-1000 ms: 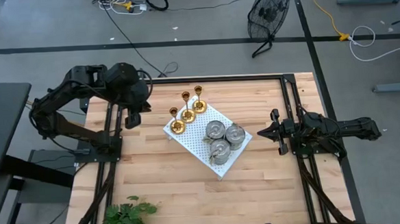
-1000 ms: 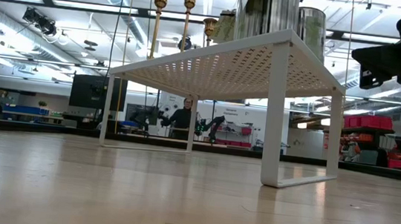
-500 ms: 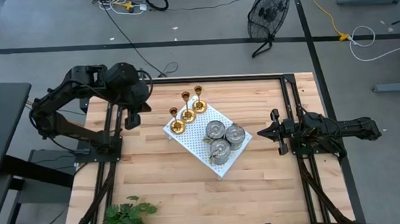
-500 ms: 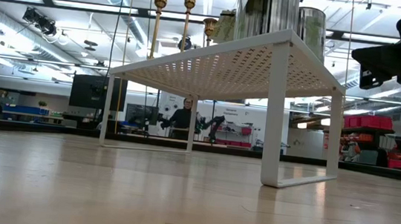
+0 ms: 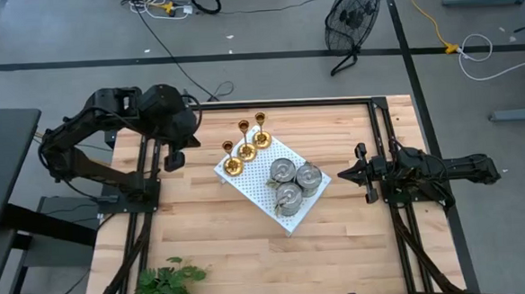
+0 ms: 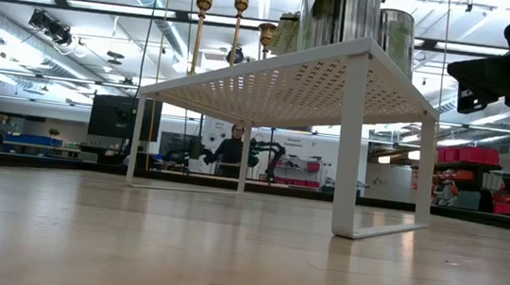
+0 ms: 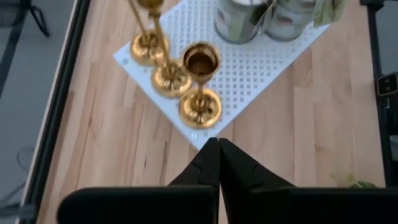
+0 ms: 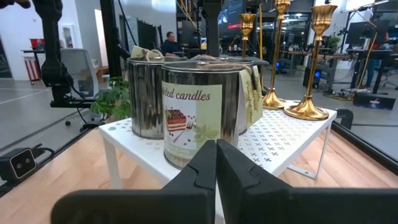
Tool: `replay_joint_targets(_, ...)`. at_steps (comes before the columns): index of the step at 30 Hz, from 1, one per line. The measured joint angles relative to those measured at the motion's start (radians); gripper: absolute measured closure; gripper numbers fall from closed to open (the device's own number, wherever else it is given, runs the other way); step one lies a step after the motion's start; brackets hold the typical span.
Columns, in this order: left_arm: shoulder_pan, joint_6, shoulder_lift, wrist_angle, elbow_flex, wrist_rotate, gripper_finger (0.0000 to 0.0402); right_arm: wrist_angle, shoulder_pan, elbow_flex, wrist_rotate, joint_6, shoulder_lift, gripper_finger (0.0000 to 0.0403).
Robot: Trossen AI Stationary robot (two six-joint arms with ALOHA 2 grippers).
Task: Pick & Place candle stick holders
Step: Return to Home Position
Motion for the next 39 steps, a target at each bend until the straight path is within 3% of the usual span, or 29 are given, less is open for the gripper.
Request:
replay_joint_targets(15,-0.024,0.074,-0.150,0.287,-0.326,0.093,0.0400,0.000,0.000,0.000,0.000,0.000,0.000,0.0387)
replay_joint_targets(26,-0.090,0.143,-0.315,0.507,-0.592,0.101,0.0401,0.000,0.000,0.000,0.000,0.000,0.000,0.0387)
replay_joint_targets(39,-0.101,0.148,-0.467,0.594,-0.771,0.106,0.0402,0.000,0.000,0.000,0.000,0.000,0.000,0.0387)
